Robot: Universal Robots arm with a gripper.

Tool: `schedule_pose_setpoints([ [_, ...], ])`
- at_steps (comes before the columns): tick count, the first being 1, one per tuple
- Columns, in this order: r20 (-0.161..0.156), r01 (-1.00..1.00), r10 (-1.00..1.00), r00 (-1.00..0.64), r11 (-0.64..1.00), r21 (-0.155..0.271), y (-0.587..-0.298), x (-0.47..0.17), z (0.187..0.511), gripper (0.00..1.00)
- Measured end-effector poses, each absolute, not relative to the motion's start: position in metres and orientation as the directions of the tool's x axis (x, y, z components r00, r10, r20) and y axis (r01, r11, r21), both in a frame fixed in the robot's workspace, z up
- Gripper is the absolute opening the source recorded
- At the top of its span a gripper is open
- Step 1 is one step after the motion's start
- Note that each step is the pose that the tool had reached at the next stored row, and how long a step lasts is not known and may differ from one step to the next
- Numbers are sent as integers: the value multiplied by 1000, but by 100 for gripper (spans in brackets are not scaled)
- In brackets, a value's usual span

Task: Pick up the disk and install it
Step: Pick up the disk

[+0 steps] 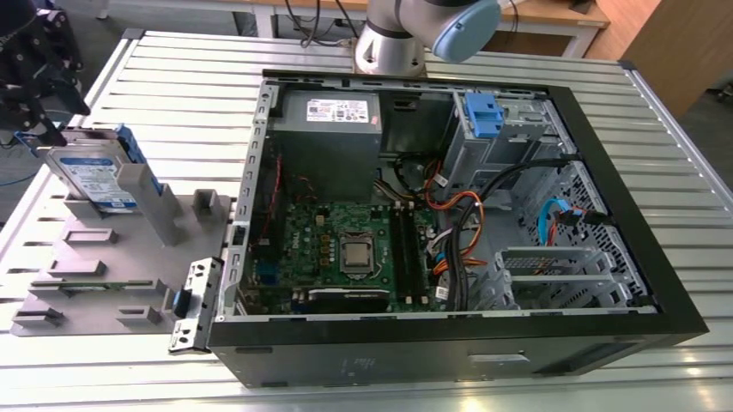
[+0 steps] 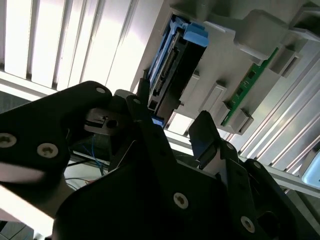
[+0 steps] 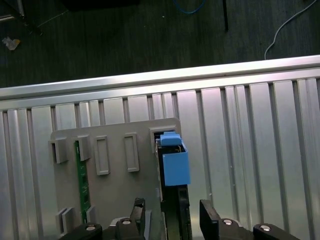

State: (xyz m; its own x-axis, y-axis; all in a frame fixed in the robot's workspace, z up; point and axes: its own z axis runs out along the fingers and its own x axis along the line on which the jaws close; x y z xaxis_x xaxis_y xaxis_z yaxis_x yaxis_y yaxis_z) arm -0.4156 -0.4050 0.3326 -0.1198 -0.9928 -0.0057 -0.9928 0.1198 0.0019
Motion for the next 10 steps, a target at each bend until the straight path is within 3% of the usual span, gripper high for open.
schedule_pose_setpoints([
  [1, -6, -993, -993, -120, 120, 2, -405, -416, 333, 53],
  [2, -6, -993, -993, -120, 120, 2, -405, -415, 333, 59],
  [10, -6, -993, -993, -120, 120, 2, -405, -415, 320, 59],
])
